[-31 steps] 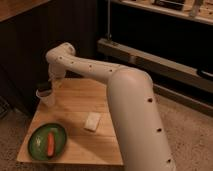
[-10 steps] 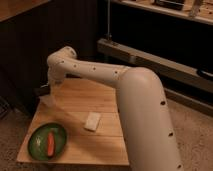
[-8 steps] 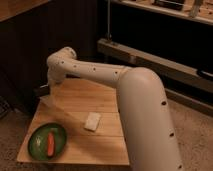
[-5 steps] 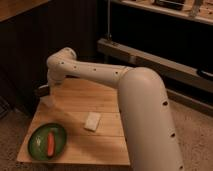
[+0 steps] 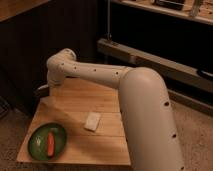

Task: Place the eraser in the ceramic cup

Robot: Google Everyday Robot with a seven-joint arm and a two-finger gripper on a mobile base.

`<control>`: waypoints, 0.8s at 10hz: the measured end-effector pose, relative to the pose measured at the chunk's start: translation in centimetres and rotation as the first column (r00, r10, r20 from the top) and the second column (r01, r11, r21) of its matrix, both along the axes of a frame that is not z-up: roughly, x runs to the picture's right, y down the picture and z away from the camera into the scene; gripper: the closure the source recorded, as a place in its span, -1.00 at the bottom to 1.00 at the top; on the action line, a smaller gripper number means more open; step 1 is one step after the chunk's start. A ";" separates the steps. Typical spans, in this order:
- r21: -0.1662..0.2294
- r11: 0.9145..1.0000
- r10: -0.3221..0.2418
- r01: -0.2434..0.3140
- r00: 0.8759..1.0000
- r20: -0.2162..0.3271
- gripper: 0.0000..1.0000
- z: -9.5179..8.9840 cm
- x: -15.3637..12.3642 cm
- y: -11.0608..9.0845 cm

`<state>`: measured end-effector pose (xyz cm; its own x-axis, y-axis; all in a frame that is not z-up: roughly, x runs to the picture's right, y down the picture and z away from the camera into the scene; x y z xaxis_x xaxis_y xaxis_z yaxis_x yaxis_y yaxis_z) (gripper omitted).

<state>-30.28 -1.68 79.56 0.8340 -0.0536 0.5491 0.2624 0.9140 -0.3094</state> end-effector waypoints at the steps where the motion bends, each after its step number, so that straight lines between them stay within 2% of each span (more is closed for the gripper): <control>1: 0.005 1.000 0.017 -0.017 1.000 -0.007 0.89 0.5 0.0 -0.9; 4: 0.006 0.999 0.040 -0.039 0.999 -0.030 0.89 2.3 0.1 -2.6; 8: 0.001 0.999 0.040 -0.040 0.996 -0.080 0.89 4.5 0.5 -2.4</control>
<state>-29.75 -4.12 84.06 0.8765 -0.0191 0.4810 0.2002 0.9231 -0.3282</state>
